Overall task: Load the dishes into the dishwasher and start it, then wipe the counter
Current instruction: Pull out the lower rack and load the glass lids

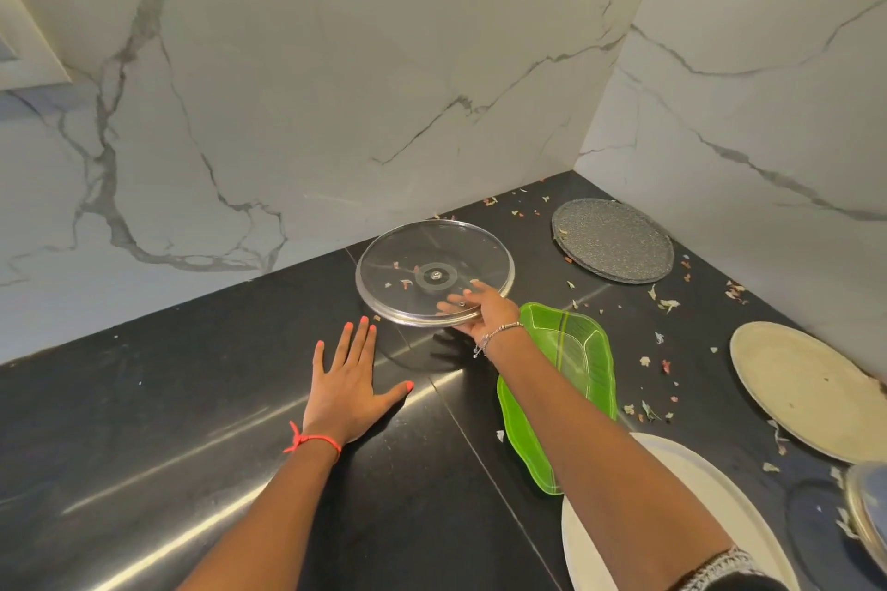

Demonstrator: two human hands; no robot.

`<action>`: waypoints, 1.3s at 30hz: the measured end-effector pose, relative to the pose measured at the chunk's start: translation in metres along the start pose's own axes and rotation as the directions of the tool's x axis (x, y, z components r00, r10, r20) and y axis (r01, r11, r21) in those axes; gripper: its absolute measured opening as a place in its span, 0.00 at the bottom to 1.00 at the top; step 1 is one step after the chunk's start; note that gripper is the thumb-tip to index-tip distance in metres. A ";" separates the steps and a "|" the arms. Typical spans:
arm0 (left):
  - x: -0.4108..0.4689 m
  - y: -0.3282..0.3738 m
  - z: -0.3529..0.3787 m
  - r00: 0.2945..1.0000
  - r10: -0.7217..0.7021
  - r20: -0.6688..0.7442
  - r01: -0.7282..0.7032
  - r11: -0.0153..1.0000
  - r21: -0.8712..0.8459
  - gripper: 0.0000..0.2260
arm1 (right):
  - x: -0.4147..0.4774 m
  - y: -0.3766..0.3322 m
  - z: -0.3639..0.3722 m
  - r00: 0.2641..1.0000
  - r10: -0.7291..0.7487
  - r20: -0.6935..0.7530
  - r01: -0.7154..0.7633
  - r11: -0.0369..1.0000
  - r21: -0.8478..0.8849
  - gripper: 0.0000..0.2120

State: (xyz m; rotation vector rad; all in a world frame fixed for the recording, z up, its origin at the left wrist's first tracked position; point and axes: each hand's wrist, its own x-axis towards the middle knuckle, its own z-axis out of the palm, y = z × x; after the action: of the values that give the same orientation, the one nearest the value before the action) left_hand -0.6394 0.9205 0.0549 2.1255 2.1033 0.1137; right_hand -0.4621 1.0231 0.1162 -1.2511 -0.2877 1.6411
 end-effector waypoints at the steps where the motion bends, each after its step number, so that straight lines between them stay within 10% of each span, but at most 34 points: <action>1: 0.000 0.000 0.000 1.000 0.001 -0.003 -0.001 1.000 -0.007 0.53 | -0.004 0.000 -0.003 1.000 -0.007 -0.015 0.006 1.000 -0.010 0.14; 17: -0.029 0.021 -0.007 0.999 0.008 0.033 -0.003 0.991 -0.132 0.38 | -0.131 -0.021 -0.114 0.976 -0.208 -0.061 0.213 0.974 0.082 0.03; 39: -0.322 0.137 -0.004 0.924 0.381 -0.040 -0.384 0.916 -0.115 0.38 | -0.427 0.071 -0.337 0.885 -0.327 -0.331 0.385 0.914 0.129 0.17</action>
State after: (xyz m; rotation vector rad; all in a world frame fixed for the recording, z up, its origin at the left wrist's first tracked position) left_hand -0.5092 0.5986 0.0970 2.4368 1.6119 0.2950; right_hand -0.2441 0.5227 0.1703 -1.1996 -0.1528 1.1131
